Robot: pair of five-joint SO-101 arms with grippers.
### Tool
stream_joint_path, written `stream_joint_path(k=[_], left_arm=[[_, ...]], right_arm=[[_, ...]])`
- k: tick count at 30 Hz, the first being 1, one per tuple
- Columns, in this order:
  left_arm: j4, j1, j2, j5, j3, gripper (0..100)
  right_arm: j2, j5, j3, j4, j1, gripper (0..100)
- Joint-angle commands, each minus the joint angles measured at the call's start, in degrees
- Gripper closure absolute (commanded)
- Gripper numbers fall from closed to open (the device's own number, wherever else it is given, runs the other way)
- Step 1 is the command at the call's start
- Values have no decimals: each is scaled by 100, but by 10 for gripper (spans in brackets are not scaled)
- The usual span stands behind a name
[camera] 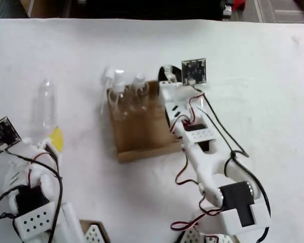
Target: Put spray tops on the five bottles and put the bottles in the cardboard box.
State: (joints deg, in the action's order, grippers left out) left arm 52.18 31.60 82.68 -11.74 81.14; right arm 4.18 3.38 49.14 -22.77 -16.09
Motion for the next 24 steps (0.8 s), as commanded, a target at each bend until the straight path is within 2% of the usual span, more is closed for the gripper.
stream_joint_path(k=[1,3,8,19,24], left_arm=[[-149,-75,110,-70,-35,710],[-149,-75,110,-70,-35,710],[-149,-75,110,-70,0,710],[-158,-75,110,-70,9,710],[-158,-75,110,-70,9,710]], right_arm=[[48,-53,-325,-110,-66,977],[48,-53,-325,-101,-66,969],[57,-53,-325,110,-75,830],[110,-62,-290,154,-127,823],[330,-62,-290,514,-127,822]])
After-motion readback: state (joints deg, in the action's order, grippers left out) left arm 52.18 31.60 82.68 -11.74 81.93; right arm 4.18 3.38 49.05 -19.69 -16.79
